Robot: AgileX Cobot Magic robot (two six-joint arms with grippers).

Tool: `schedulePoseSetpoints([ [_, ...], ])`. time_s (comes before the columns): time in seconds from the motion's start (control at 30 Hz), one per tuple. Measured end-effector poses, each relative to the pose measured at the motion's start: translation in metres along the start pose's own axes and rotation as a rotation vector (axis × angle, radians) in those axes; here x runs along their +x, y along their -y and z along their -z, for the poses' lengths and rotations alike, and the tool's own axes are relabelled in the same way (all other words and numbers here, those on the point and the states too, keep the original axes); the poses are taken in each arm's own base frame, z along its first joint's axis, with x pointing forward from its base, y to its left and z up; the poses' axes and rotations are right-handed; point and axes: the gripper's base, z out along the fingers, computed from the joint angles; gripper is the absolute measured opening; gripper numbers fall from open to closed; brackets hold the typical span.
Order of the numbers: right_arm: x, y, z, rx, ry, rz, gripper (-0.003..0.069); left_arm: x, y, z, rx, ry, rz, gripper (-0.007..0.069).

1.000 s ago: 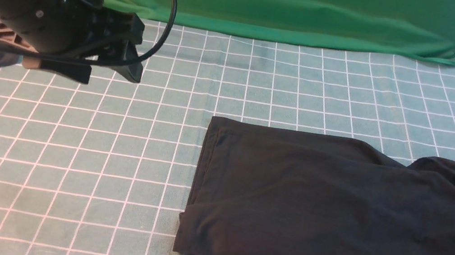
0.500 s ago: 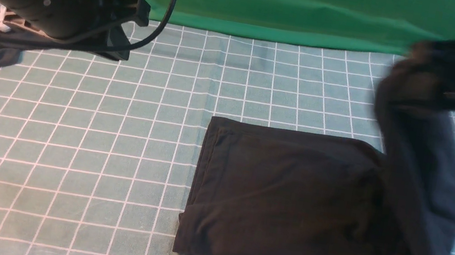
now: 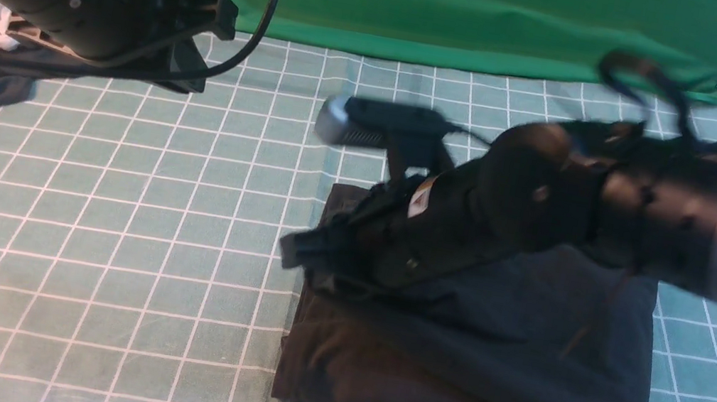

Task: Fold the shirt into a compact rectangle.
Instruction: 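Fold the right end of the dark garment over onto its left end with the right gripper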

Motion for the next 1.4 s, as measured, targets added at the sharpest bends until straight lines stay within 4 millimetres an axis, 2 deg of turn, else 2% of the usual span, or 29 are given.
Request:
schedulePoseSetpoints([
  [0.03, 0.001, 0.0, -0.003, 0.001, -0.007, -0.005, 0.0222, 0.0, 0.0, 0.0, 0.0, -0.001, 0.0, 0.0015],
  [0.1, 0.004, 0.001, -0.009, 0.004, -0.022, -0.018, 0.0374, 0.0, 0.0, 0.0, 0.0, -0.002, 0.0, 0.0015],
  [0.13, 0.004, 0.001, -0.008, 0.004, -0.029, -0.019, 0.0449, 0.0, 0.0, 0.0, 0.0, -0.002, 0.0, 0.0015],
  [0.17, 0.004, 0.001, -0.008, 0.004, -0.032, -0.02, 0.0463, 0.0, 0.0, 0.0, 0.0, -0.002, 0.0, 0.0015],
  [0.2, 0.003, -0.002, -0.005, -0.001, -0.044, -0.018, 0.0555, 0.0, 0.0, 0.0, 0.0, -0.005, 0.0, 0.0015],
  [0.23, 0.0, -0.004, 0.0, -0.008, -0.05, -0.013, 0.061, 0.001, 0.0, 0.0, 0.0, -0.009, 0.0, 0.0015],
  [0.33, -0.01, -0.007, 0.02, -0.021, -0.07, 0.011, 0.0639, 0.001, 0.0, 0.0, -0.001, -0.014, 0.0, 0.0015],
  [0.37, -0.012, -0.007, 0.023, -0.02, -0.071, 0.016, 0.0633, 0.001, 0.0, 0.0, -0.001, -0.014, 0.0, 0.0015],
  [0.47, -0.03, 0.001, 0.062, 0.01, -0.103, 0.049, 0.044, 0.001, 0.0, 0.0, -0.002, -0.013, -0.002, 0.0015],
  [0.5, -0.031, 0.0, 0.063, 0.008, -0.098, 0.052, 0.0424, 0.001, 0.0, 0.0, -0.002, -0.013, -0.002, 0.0015],
  [0.57, -0.032, 0.018, 0.082, 0.077, -0.218, 0.095, 0.0154, 0.001, 0.0, 0.0, -0.002, -0.013, -0.002, 0.0015],
  [0.63, -0.029, 0.024, 0.084, 0.104, -0.258, 0.104, 0.0107, 0.001, 0.0, 0.0, -0.002, -0.013, -0.002, 0.0015],
  [0.67, -0.025, 0.033, 0.084, 0.144, -0.299, 0.11, 0.0056, 0.001, 0.0, 0.0, -0.003, -0.013, -0.003, 0.0016],
  [0.73, -0.02, 0.039, 0.079, 0.164, -0.318, 0.116, 0.0034, 0.001, 0.0, 0.0, -0.003, -0.014, -0.003, 0.0017],
  [0.87, -0.01, 0.052, 0.054, 0.176, -0.313, 0.098, 0.0019, 0.001, 0.0, 0.0, -0.003, -0.015, -0.002, 0.0022],
  [0.97, -0.007, 0.058, 0.03, 0.167, -0.31, 0.079, 0.0018, 0.001, 0.0, 0.0, -0.003, -0.015, -0.002, 0.0028],
  [1.03, -0.008, 0.063, -0.002, 0.148, -0.266, 0.079, 0.0018, 0.001, 0.0, 0.0, 0.0, -0.015, 0.0, 0.0033],
  [1.07, -0.009, 0.065, -0.012, 0.141, -0.239, 0.077, 0.0018, 0.001, 0.0, 0.0, 0.0, -0.015, 0.0, 0.0034],
  [1.1, -0.008, 0.065, -0.014, 0.14, -0.244, 0.075, 0.0018, 0.001, 0.0, 0.0, 0.0, -0.015, 0.0, 0.0034],
  [1.17, -0.016, 0.068, -0.029, 0.135, -0.136, 0.072, 0.0018, 0.001, 0.0, 0.0, 0.002, -0.015, 0.002, 0.0034],
  [1.27, -0.03, 0.069, -0.032, 0.136, 0.015, 0.081, 0.0019, 0.001, 0.001, 0.0, 0.007, -0.015, 0.005, 0.0034],
  [1.4, -0.053, 0.064, -0.01, 0.128, 0.122, 0.141, 0.0019, 0.003, 0.001, 0.0, 0.012, -0.033, 0.009, 0.0034],
])
